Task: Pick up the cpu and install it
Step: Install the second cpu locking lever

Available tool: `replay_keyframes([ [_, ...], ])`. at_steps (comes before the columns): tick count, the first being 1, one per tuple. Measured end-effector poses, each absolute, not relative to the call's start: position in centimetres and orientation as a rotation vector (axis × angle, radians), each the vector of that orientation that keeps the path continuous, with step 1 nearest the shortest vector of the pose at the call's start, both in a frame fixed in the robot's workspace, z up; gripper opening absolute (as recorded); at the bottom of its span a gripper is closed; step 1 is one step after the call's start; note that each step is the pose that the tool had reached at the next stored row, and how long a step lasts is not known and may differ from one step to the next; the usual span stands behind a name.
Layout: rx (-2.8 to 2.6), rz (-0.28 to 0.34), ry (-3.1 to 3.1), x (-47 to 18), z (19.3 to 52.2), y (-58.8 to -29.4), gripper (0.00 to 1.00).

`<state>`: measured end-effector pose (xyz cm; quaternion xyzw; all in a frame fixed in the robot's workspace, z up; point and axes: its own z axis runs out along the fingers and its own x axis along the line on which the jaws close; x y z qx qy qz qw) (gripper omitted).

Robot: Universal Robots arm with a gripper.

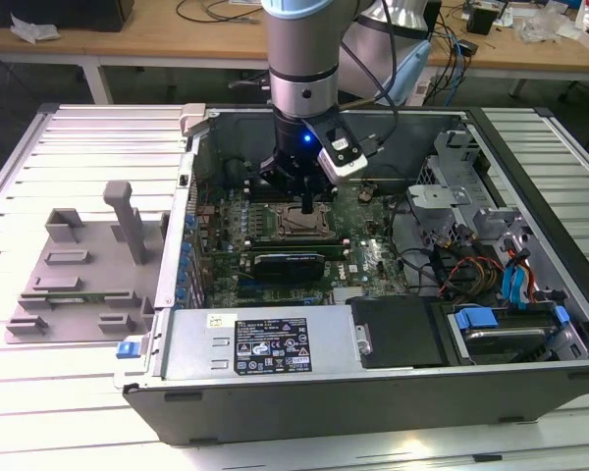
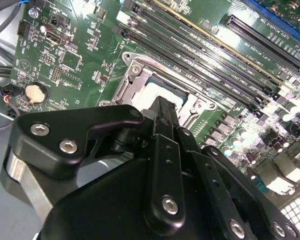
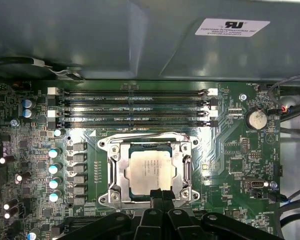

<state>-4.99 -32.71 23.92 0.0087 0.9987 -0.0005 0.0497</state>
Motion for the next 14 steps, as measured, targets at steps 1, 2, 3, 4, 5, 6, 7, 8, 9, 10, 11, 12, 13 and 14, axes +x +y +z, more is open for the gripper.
replay_keyframes([
  [1,0.027,-0.001,3.042,-5.0,23.9,-32.7,0.11],
  [2,0.027,-0.001,3.042,-5.0,23.9,-32.7,0.11],
  [3,0.027,-0.001,3.042,-5.0,23.9,-32.7,0.11],
  [4,0.027,-0.001,3.042,-5.0,23.9,-32.7,0.11],
  [5,0.027,-0.002,3.042,-5.0,24.0,-32.7,0.11],
  [6,0.027,-0.002,3.042,-5.0,24.1,-32.7,0.11],
  [7,0.027,-0.002,3.042,-5.0,24.3,-32.7,0.11],
  [8,0.027,-0.002,3.042,-5.0,24.6,-32.7,0.11],
  [9,0.026,-0.001,3.042,-5.0,24.8,-32.7,0.11],
  [10,0.027,-0.001,3.042,-5.0,24.8,-32.9,0.11],
  [11,0.027,-0.001,3.042,-5.0,24.8,-33.3,0.11],
  [12,0.027,-0.001,3.042,-5.0,24.8,-33.6,0.11],
  [13,0.027,-0.001,3.042,-5.0,24.8,-33.9,0.11],
  [14,0.027,-0.001,3.042,-5.0,24.8,-34.1,0.11],
])
